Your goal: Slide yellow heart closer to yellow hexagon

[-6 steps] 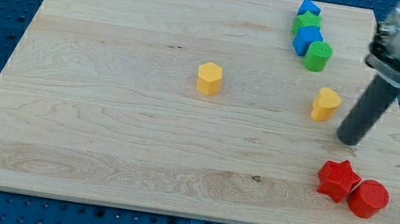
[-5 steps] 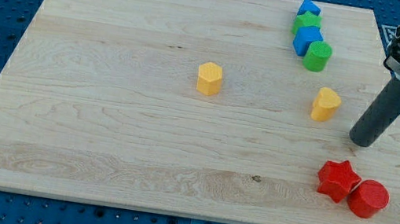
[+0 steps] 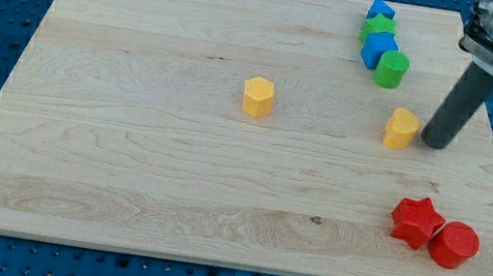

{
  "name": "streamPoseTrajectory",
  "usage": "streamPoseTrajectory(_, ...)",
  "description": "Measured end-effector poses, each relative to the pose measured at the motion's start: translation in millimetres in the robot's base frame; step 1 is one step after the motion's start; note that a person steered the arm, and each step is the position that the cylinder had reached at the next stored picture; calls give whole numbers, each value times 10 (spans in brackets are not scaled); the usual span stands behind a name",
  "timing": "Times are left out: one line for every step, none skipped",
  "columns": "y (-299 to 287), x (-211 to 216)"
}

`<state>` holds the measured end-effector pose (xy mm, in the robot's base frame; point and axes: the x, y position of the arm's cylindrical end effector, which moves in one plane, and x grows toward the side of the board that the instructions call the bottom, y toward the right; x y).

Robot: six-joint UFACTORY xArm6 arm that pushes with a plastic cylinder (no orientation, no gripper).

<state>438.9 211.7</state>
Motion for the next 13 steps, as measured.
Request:
streamPoseTrajectory(-133, -136)
streamPoseTrajectory(-138, -115)
streamPoseTrajectory(-133, -7)
streamPoseTrajectory(-124, 5)
streamPoseTrajectory(-64, 168)
streamPoseTrajectory(-64, 226)
streamPoseTrajectory(-83, 156)
streamPoseTrajectory(-266, 131)
streamPoseTrajectory(-461, 131)
streamPoseTrajectory(-639, 131)
streamPoseTrajectory(-763, 137)
streamPoseTrajectory(-901, 137)
streamPoseTrajectory(-1003, 136)
